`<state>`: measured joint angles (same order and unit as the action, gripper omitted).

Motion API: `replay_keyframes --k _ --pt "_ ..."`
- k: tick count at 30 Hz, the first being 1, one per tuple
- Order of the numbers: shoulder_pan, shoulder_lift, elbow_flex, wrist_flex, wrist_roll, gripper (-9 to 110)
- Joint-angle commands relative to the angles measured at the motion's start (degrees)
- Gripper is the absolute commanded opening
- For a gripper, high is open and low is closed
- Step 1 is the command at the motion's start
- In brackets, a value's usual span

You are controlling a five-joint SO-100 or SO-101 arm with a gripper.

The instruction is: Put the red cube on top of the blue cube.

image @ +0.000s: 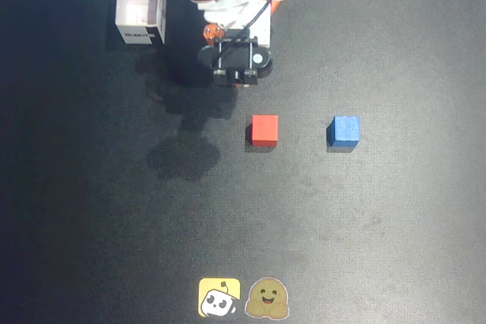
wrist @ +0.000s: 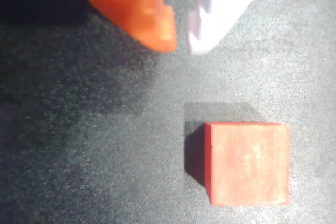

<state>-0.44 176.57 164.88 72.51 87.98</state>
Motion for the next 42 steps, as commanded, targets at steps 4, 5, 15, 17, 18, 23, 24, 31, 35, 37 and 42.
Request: replay_keyframes --k 4,5,15,17,18,23,24,31,35,37,42 --pt "-0.3 0.6 -0.3 0.0 -2.5 0" --pt "-0.3 0.6 -0.3 0.0 -2.4 0" --pt "-0.7 0.6 -0.9 0.0 -1.7 0" --pt "-1.0 -0.4 -1.8 -0.3 -1.6 0" --pt "-1.1 -1.9 -2.6 -0.5 -1.2 0" --pt "-1.1 -16.1 -12.0 -1.4 -0.5 0" --pt "-1.1 -18.1 -14.0 -0.9 -0.5 0" --pt "-1.3 -22.0 -21.5 4.6 0.8 0" --pt "-1.5 -24.8 -26.4 7.4 1.0 0" --pt "-1.5 -26.5 -29.0 8.8 1.0 0" --pt "-2.2 -30.8 -35.9 11.7 2.3 0"
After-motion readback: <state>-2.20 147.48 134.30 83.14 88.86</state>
